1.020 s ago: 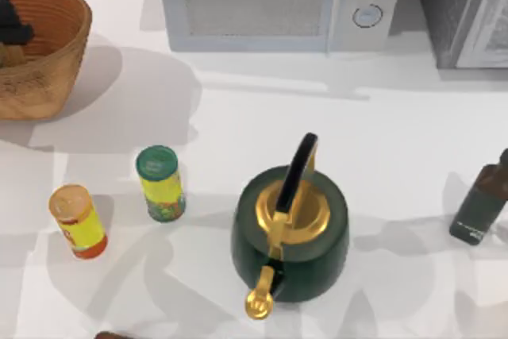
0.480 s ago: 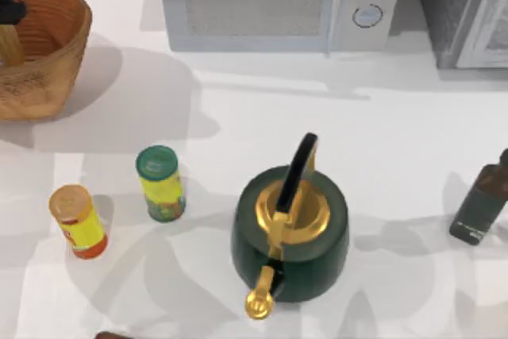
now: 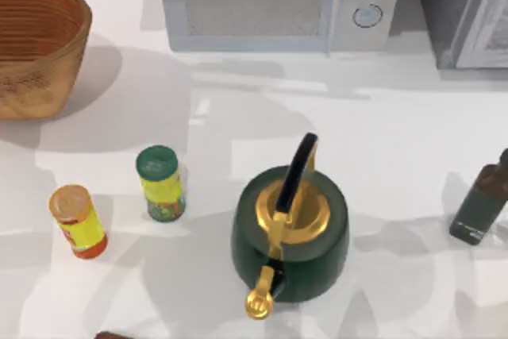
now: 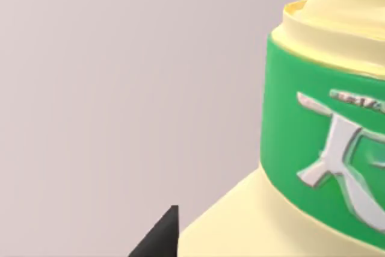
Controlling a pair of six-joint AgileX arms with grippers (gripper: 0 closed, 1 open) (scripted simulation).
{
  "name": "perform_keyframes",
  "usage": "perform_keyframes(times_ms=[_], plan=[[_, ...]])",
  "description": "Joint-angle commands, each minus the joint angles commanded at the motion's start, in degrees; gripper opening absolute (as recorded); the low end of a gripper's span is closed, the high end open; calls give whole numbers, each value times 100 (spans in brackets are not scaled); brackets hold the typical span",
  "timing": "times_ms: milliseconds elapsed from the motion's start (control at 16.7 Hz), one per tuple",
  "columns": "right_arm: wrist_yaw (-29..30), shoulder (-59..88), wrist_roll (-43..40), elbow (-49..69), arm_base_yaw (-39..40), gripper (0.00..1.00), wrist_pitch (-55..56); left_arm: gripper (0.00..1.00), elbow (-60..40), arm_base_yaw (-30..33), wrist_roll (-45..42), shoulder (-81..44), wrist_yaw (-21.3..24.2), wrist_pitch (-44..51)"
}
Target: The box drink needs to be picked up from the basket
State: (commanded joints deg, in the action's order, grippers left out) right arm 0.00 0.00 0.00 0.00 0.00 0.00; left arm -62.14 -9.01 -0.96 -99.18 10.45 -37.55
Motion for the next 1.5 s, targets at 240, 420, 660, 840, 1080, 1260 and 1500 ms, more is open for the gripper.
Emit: perform_keyframes(times_ms=[240, 420, 660, 840, 1080, 1260, 1500], plan=[[0, 0, 0, 0, 0, 100, 0, 0, -217, -6, -1, 322, -8, 532], [0, 0, 0, 0, 0, 100, 0, 0, -217, -6, -1, 325, -8, 535], [0, 0, 0, 0, 0, 100, 0, 0, -31, 7, 2, 493, -41, 629], [0, 0, 0, 0, 0, 100, 0, 0, 517, 74, 23, 1220, -130, 913], [0, 0, 0, 0, 0, 100, 0, 0, 1628, 239, 24, 3044, -314, 1462], [0, 0, 0, 0, 0, 100, 0, 0, 2717, 395, 29, 4939, -479, 1974], [0, 0, 0, 0, 0, 100, 0, 0, 4187, 610, 55, 7463, -714, 2716]])
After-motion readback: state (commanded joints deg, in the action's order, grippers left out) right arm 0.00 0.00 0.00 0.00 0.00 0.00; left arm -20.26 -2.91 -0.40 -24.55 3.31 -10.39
